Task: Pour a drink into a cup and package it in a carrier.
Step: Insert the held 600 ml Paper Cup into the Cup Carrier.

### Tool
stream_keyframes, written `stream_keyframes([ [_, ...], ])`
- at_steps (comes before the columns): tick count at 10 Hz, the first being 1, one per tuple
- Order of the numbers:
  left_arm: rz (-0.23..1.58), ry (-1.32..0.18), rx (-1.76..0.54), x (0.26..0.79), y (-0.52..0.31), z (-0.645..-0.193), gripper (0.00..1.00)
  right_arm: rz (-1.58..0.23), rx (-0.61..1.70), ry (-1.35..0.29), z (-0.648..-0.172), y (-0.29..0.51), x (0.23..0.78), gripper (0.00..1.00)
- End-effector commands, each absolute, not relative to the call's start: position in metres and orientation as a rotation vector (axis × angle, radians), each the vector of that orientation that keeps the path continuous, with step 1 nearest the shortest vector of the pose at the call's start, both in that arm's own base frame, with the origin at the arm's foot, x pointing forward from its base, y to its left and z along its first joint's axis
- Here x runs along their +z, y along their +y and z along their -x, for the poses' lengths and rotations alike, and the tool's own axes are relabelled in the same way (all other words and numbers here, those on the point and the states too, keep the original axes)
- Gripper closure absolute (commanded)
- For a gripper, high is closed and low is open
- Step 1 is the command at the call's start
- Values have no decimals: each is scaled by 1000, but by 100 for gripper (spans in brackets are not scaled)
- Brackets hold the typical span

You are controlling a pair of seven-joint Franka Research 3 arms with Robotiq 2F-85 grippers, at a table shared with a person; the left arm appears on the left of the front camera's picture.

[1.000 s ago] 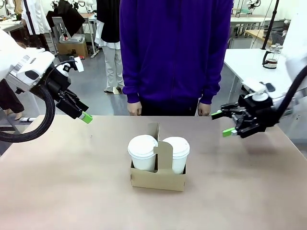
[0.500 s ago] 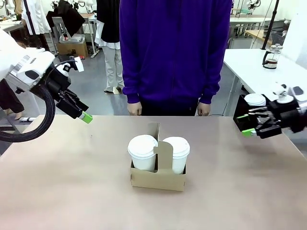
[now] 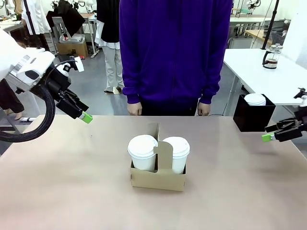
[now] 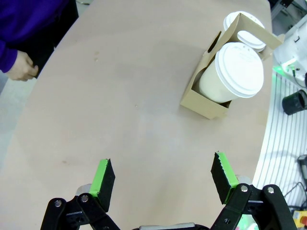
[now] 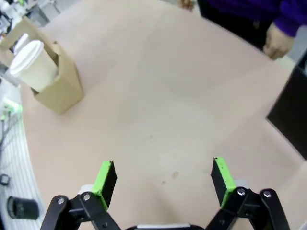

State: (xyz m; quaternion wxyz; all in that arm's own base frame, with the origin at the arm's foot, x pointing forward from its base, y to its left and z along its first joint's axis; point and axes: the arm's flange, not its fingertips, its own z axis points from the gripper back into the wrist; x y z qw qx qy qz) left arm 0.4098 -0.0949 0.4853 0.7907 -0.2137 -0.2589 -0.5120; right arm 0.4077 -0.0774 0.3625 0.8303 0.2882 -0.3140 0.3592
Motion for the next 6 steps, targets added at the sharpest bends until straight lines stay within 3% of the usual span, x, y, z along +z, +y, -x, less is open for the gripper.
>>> stream_keyframes([
  [1,469,-550,-1098,486,-95,-410,0,-586,794,-729,-407,-87,363,0],
  [6,469,-550,-1098,486,-95,-410,0,-586,794,-729,-407,-87,363,0],
])
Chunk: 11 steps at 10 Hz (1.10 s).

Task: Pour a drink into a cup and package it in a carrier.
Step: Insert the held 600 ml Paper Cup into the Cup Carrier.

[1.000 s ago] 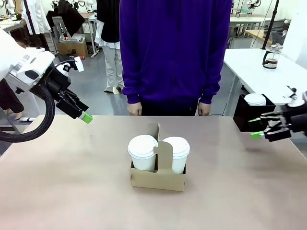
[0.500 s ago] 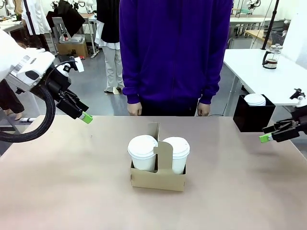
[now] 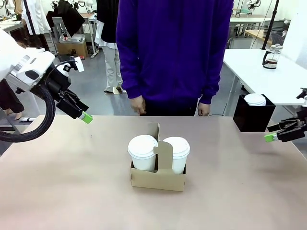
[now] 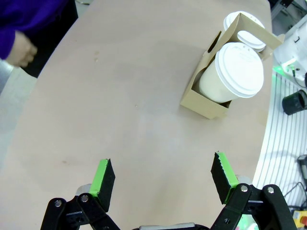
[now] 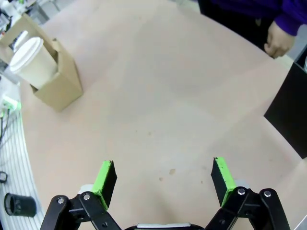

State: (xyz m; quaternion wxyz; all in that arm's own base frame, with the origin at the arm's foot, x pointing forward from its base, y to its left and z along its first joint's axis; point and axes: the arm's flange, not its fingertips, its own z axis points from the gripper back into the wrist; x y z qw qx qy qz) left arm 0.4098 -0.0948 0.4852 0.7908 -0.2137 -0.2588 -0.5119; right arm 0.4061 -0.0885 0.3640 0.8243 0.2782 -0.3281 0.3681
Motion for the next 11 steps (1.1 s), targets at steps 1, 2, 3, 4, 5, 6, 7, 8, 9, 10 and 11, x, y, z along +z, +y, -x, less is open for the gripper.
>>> stream_keyframes([
  [1,469,-550,-1098,486,-95,-410,0,-586,794,-729,-407,-87,363,0],
  [2,469,-550,-1098,486,-95,-410,0,-586,794,-729,-407,-87,363,0],
  [3,469,-550,-1098,486,-95,-410,0,-586,794,-729,-407,-87,363,0],
  [4,469,-550,-1098,486,-95,-410,0,-586,794,-729,-407,-87,363,0],
  [5,469,-550,-1098,486,-95,-410,0,-586,794,-729,-407,-87,363,0],
  [6,469,-550,-1098,486,-95,-410,0,-586,794,-729,-407,-87,363,0],
  [7,469,-550,-1098,486,-95,-410,0,-586,794,-729,-407,-87,363,0],
  [8,469,-550,-1098,486,-95,-410,0,-586,794,-729,-407,-87,363,0],
  [9,469,-550,-1098,486,-95,-410,0,-586,794,-729,-407,-87,363,0],
  [10,469,-550,-1098,486,-95,-410,0,-586,794,-729,-407,-87,363,0],
  [11,469,-550,-1098,486,-95,-410,0,-586,794,-729,-407,-87,363,0],
])
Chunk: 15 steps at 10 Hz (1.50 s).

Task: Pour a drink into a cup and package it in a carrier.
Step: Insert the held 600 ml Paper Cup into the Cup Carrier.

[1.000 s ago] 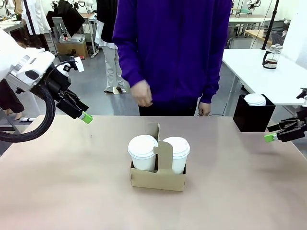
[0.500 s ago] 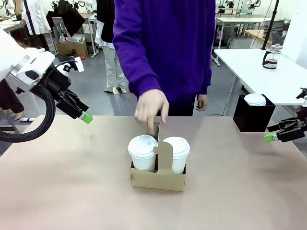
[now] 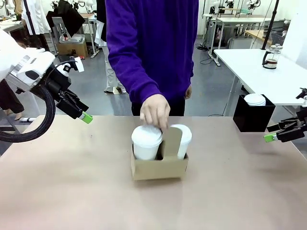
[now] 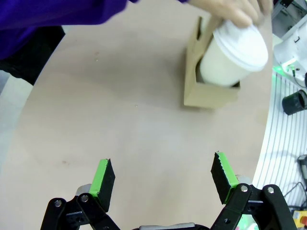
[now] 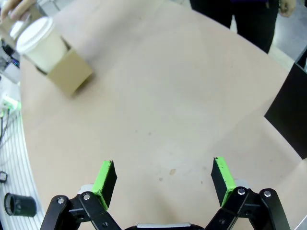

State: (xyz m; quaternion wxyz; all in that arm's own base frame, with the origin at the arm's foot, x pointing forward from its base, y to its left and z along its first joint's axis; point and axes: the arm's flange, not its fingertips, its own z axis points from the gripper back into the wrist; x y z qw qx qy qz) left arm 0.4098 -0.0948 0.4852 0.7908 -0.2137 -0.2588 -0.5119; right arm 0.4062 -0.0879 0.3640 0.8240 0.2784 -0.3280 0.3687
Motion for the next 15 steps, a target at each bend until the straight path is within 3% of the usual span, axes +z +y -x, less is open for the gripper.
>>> stream_keyframes([
  [1,469,-550,-1098,486,-95,-410,0,-586,794,-729,-407,-87,363,0],
  [15,469,-550,-1098,486,-95,-410,0,-586,794,-729,-407,-87,363,0],
])
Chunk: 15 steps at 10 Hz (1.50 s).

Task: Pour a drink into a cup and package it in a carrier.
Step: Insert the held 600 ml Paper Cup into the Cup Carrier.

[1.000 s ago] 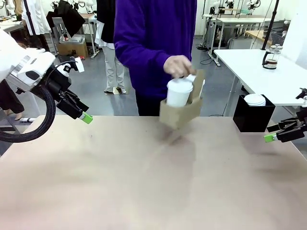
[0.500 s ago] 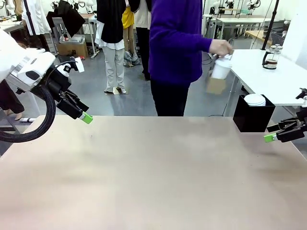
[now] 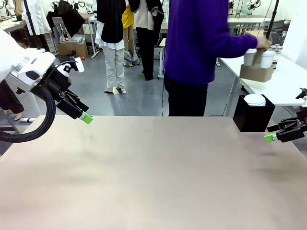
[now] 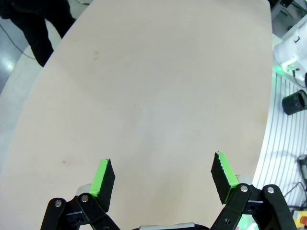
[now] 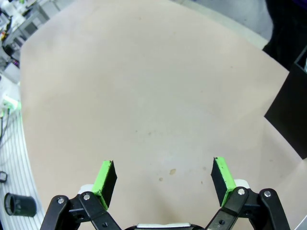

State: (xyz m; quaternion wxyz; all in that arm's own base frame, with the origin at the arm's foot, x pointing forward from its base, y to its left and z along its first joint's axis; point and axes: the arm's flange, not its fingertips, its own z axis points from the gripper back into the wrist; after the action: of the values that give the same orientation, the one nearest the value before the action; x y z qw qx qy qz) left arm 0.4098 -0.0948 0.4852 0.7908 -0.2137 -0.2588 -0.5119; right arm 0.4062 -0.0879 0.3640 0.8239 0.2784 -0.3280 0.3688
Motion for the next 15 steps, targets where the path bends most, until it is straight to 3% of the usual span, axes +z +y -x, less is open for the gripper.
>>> stream_keyframes([
  [1,469,-550,-1098,486,-95,-410,0,-586,794,-729,-407,-87,363,0],
  [15,469,-550,-1098,486,-95,-410,0,-586,794,-729,-407,-87,363,0],
])
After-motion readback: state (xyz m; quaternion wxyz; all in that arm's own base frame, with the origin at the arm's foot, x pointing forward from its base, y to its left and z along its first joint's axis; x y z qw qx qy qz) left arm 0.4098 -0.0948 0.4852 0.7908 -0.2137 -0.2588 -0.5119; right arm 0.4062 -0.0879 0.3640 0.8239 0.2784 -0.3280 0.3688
